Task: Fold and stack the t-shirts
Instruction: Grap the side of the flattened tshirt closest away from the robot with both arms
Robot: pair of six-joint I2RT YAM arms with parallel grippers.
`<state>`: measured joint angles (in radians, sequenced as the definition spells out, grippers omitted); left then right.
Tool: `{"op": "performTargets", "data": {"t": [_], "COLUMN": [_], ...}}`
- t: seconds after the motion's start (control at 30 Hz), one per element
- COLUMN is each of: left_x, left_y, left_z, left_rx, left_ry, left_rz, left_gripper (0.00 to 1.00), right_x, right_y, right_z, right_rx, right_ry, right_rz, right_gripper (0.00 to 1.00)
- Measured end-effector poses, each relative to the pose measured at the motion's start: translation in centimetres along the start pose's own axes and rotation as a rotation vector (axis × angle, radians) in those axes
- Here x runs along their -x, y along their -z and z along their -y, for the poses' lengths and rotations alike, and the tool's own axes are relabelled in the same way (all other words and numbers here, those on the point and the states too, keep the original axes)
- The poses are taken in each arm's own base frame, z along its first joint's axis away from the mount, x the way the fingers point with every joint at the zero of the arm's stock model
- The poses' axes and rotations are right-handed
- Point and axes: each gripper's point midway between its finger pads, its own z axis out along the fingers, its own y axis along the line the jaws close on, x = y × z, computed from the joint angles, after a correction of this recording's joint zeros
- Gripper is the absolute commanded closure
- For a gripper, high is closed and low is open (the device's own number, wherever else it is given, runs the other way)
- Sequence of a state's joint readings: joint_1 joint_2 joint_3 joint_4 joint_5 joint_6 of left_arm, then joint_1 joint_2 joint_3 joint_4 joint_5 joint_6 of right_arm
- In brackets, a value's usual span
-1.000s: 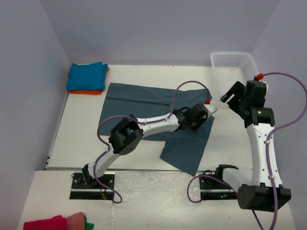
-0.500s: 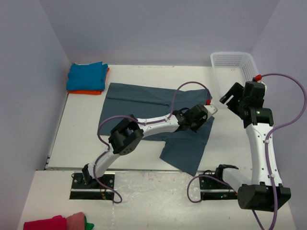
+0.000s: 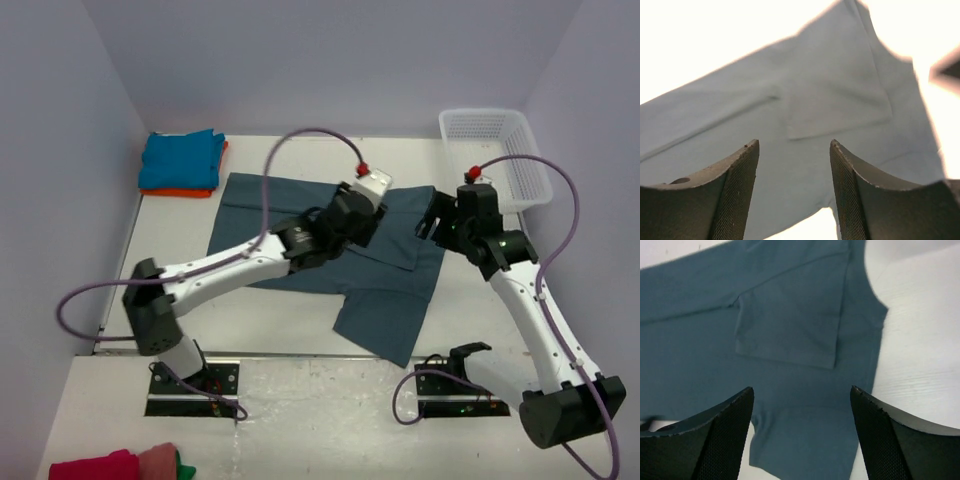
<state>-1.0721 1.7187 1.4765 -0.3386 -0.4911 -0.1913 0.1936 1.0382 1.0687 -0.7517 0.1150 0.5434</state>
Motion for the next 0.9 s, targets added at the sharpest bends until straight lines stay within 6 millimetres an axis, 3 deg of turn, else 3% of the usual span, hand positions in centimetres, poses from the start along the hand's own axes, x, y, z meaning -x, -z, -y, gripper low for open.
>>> {"op": "performTargets", "data": {"t": [0.07,0.13,0.2,0.27,0.43,0.53,0.6,0.73,0.9], "left_x": [3.2,4.8,3.6,0.8,-8.4,-11.5,-12.0,-11.9,-11.8], "left_y": [3.7,6.9,9.2,10.2,9.7,10.0,10.3,11.1,11.2], "left_z": [-4.1,-8.7,-12.2,-13.8,-14.7,-14.9,-15.0,-14.9,-14.4], "left_rx": [0.058,0.141,0.225,0.274,0.352,0.376,0.377,0.358,0.320], "left_ry": [0.117,0.229,0.299,0.329,0.302,0.286,0.293,0.332,0.349], "left_rz": [0.070,0.127,0.132,0.088,-0.134,-0.219,-0.224,-0.196,-0.192], "left_gripper": [0.42,0.44,0.44,0.44,0.44,0.44,0.44,0.44,0.44], "right_x": [-2.3,-5.3,-8.2,-10.9,-15.3,-17.7,-19.7,-23.7,-27.9], "right_y": [-0.1,-0.3,-0.3,0.2,2.7,3.8,4.5,5.6,6.7], "right_z": [-0.7,-0.3,0.5,1.3,0.9,1.1,1.7,3.6,5.4], "right_rx": [0.022,0.018,-0.009,-0.051,-0.087,-0.115,-0.136,-0.186,-0.269], "right_ry": [0.028,0.041,0.052,0.072,0.107,0.097,0.085,0.061,0.051], "right_rz": [-0.042,-0.095,-0.150,-0.198,-0.297,-0.343,-0.378,-0.438,-0.479], "right_gripper": [0.23,0.25,0.25,0.25,0.26,0.28,0.30,0.45,0.53]}}
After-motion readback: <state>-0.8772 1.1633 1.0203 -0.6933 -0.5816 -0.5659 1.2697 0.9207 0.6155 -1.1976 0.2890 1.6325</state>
